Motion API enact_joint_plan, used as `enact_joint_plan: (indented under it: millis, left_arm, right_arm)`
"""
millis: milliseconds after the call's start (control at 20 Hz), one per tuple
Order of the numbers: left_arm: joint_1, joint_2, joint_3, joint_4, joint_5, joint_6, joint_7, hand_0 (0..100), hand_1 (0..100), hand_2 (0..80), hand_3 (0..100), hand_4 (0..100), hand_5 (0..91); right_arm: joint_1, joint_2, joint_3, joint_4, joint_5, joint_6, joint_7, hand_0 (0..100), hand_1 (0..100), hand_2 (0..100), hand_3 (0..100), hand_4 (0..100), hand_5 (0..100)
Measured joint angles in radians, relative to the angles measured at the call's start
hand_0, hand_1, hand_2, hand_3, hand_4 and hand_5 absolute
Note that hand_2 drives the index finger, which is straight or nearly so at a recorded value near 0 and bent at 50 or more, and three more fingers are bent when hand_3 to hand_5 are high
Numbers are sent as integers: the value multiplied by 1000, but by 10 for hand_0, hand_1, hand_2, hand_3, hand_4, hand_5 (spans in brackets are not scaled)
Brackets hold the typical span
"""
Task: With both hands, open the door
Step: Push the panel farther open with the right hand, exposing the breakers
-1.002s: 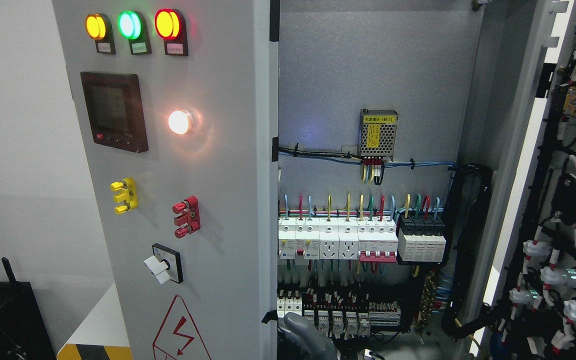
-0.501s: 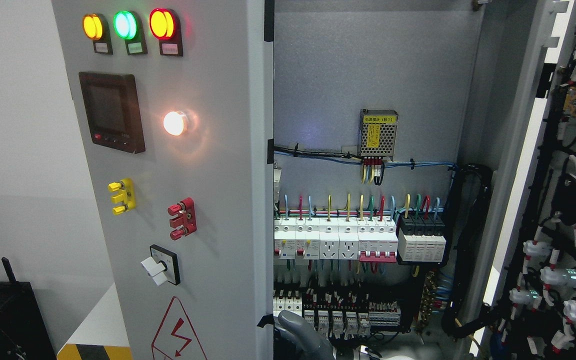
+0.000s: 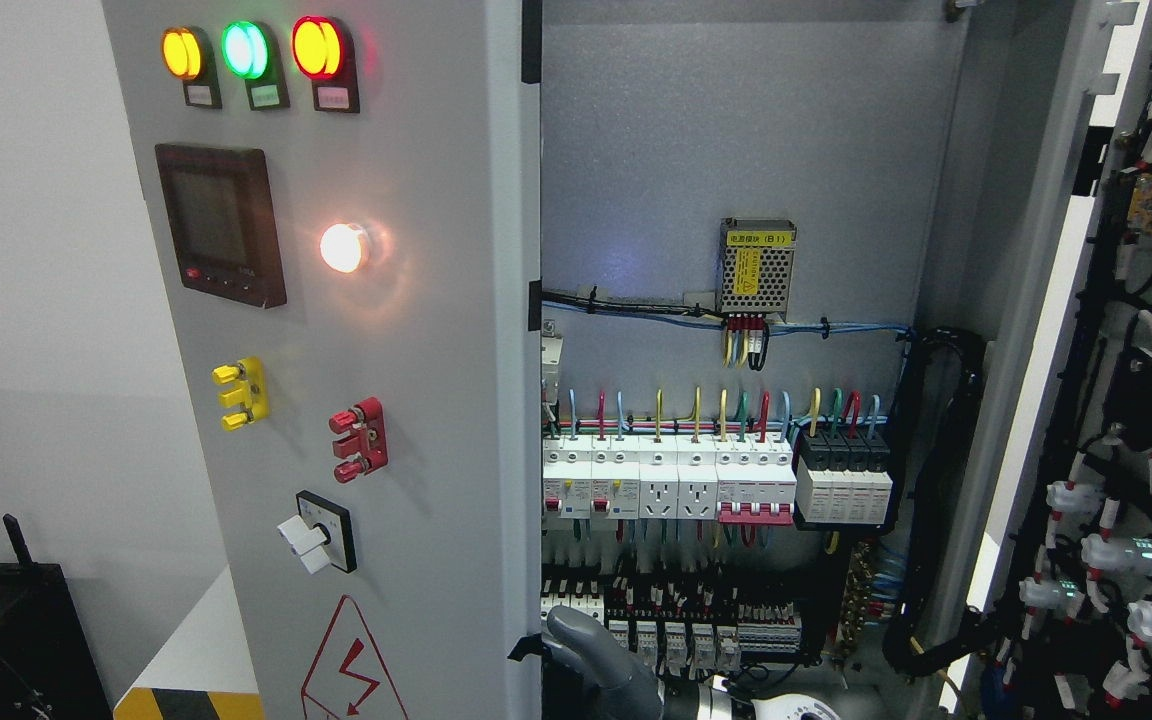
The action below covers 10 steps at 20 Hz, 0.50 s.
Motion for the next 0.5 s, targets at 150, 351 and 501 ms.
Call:
enact_joint_plan:
  millis: [150, 351, 501]
  left_arm:
    - [0, 0, 0, 0, 0, 0, 0, 120, 389, 0, 0, 0, 0]
    - [0, 0, 0, 0, 0, 0, 0, 120, 389, 0, 0, 0, 0]
    - [0, 0, 0, 0, 0, 0, 0, 120, 389, 0, 0, 0, 0]
  right_arm:
    - [-2, 0, 2, -1, -7, 0, 33, 50, 0, 0, 0, 0, 0]
    - [-2, 0, 4, -1, -12, 0, 45, 50, 0, 0, 0, 0, 0]
    - [-1, 0, 5, -1, -17, 0, 47, 50, 0, 0, 0, 0, 0]
